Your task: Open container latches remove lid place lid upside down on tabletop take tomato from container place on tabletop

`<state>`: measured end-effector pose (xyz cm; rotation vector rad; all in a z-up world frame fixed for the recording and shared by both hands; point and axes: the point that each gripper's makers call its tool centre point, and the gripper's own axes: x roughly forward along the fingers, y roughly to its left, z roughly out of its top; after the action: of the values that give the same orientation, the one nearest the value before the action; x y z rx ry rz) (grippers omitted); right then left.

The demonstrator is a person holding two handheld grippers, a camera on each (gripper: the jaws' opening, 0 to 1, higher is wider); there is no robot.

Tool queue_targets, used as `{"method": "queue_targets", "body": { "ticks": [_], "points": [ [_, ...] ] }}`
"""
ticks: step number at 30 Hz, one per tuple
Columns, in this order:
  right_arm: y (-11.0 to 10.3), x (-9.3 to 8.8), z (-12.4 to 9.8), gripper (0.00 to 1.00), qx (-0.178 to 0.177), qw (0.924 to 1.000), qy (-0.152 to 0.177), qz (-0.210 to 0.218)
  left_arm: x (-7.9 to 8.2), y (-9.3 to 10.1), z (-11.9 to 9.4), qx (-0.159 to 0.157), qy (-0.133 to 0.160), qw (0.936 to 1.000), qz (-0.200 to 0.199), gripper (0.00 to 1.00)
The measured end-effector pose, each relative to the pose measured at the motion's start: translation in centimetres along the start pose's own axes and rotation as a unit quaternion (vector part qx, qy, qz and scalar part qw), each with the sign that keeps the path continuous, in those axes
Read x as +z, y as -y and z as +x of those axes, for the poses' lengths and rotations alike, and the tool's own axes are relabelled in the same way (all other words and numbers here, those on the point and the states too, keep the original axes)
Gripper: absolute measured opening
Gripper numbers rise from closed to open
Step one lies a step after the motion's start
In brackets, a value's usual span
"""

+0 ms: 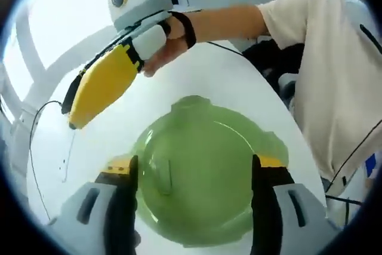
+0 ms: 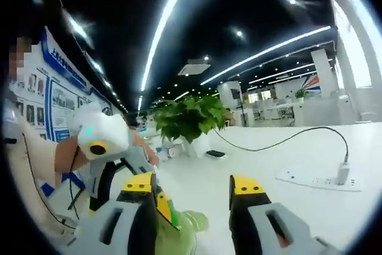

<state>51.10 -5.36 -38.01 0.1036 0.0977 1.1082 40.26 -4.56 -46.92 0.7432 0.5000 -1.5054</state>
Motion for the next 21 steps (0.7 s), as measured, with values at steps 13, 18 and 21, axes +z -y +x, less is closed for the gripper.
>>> {"method": "queue_targets", "body": {
  "ticks": [13,18,21],
  "points": [
    [1.6,4.3,-4.1,0.42,-0.073,0.9953,0.061,-0.019,3.6,-1.3,-4.7,0.107,0.150,0.9829,0.001,0.73],
    [2.4,5.4,-6.5,0.42,-0.108,0.9908,0.073,-0.035,3.8,-1.5,-6.8,0.153,0.173,0.9729,0.008,0.72],
    [2.4,6.0,-8.1,0.42,-0.130,0.9871,0.080,-0.048,3.4,-0.9,-7.8,0.163,0.188,0.9684,0.000,0.74]
  ]
}}
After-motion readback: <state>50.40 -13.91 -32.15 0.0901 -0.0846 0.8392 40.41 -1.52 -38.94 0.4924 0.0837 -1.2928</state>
